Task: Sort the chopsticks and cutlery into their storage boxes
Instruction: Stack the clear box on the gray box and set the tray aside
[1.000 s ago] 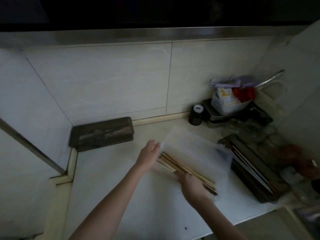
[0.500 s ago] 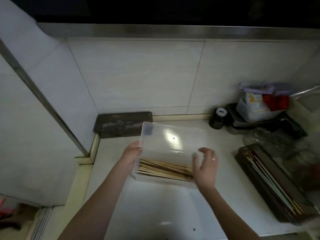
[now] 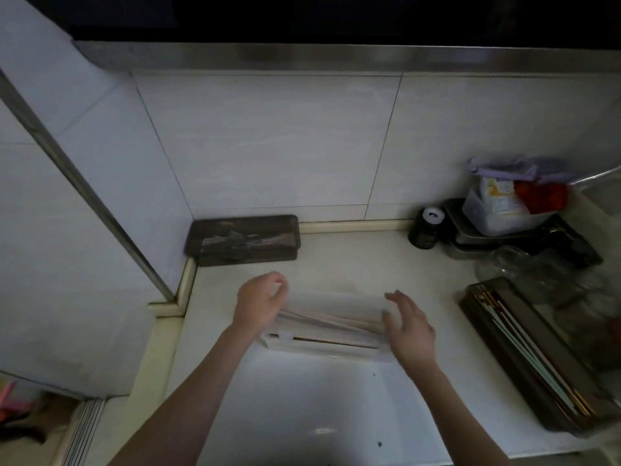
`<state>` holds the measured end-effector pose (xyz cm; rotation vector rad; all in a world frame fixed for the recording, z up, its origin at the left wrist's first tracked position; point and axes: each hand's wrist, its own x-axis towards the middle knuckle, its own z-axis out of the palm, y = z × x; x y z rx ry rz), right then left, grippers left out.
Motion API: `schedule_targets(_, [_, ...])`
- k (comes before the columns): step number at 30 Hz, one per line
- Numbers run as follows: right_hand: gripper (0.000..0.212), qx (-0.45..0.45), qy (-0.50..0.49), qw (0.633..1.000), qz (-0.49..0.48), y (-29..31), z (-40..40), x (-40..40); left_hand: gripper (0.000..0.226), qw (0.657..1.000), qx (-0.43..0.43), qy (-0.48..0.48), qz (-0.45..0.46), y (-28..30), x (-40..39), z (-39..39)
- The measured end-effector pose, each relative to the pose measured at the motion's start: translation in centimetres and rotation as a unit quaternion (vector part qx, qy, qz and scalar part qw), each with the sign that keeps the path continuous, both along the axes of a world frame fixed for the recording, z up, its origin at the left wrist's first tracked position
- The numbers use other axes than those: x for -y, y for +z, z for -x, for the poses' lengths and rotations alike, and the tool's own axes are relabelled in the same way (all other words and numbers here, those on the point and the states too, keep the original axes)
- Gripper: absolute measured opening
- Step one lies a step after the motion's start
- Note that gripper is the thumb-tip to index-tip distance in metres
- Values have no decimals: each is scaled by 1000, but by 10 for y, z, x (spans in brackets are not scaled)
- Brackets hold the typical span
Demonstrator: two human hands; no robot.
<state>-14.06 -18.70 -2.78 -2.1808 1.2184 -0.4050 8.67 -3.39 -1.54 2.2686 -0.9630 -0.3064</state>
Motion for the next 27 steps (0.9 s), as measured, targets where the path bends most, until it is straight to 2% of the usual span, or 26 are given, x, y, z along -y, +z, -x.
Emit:
schedule_targets(2, [45, -118, 51, 991, 46, -8, 0, -3, 56, 988, 73, -89, -101, -17, -5, 7])
schedule_targets(5, [58, -183, 75, 972, 123, -9, -6, -8, 73, 980, 101, -81, -153, -28, -3, 17])
schedule_targets(8, [79, -183, 101, 969, 129, -8, -13, -6, 79, 959, 183, -112, -187, -27, 4, 21])
schedule_targets(12, [71, -118, 75, 983, 117, -8, -13, -7, 59, 948, 223, -153, -166, -32, 7, 23])
schedule_targets(15, [65, -110, 67, 981, 143, -10, -13, -9, 58, 946, 241, -167, -139, -36, 6, 21])
schedule_targets(20, [72, -177, 160, 965, 105, -11, -14, 6, 73, 913, 281, -261, -139, -34, 8, 19])
schedule_targets(24, [77, -206, 150, 960, 116, -10, -18, 4, 85, 886, 294, -325, -153, -33, 10, 18])
schedule_targets(27, [78, -221, 167, 951, 139, -9, -17, 3, 92, 875, 298, -338, -177, -34, 11, 19])
